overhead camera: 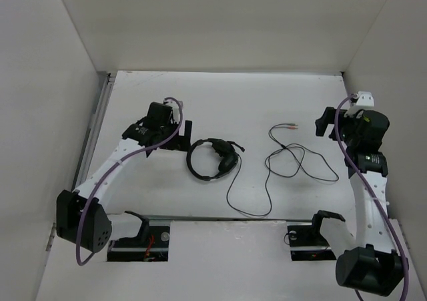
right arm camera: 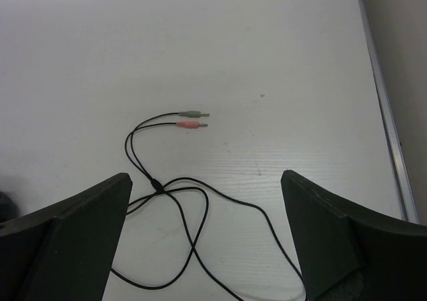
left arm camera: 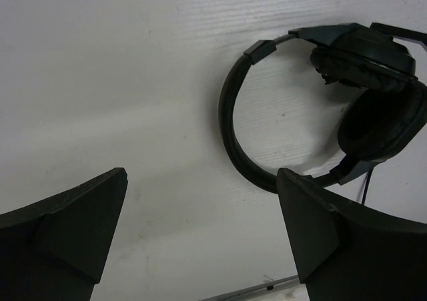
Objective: Wrap the headphones
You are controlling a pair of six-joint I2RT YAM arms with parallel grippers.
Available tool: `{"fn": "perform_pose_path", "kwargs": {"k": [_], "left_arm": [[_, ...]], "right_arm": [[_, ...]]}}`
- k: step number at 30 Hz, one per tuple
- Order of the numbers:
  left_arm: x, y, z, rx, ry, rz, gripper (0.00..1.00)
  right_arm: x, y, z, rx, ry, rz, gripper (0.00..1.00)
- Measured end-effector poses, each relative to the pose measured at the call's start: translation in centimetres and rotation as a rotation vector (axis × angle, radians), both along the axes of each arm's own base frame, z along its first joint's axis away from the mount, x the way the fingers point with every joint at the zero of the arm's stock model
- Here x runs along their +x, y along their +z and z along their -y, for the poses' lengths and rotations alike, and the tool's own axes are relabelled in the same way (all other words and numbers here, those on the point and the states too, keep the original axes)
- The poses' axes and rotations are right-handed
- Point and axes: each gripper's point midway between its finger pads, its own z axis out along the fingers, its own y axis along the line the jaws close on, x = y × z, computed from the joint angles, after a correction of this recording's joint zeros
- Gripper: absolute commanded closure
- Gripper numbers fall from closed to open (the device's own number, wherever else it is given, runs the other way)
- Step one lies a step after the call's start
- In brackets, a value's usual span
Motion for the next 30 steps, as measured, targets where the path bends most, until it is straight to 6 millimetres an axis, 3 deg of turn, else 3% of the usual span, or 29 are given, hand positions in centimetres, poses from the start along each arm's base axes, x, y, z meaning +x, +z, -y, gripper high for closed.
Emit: {"fn": "perform_pose_path", "kwargs": {"k": [9, 18, 21, 30], "left_arm": [[-2.6, -4.2, 2.6, -0.024, -0.003, -0.115, 0.07], [-3.5, -9.9, 0.5, -0.030, 0.135, -0.209, 0.16], [-3.2, -10.9, 0.3, -0.034, 0.157, -0.213, 0.24], [-1.3, -12.7, 1.2, -0.036, 0.154, -0.199, 0.35]], "right_arm": [[-0.5, 0.3, -0.6, 0.056, -0.005, 0.026, 0.00], [-0.9, -0.3, -1.3, 0.118, -0.007, 0.033, 0.00], [-0.8, 0.1, -1.3, 0.127, -0.006, 0.048, 0.00], [-0.8, 0.3, -0.8, 0.150, -0.027, 0.054, 0.00]]}}
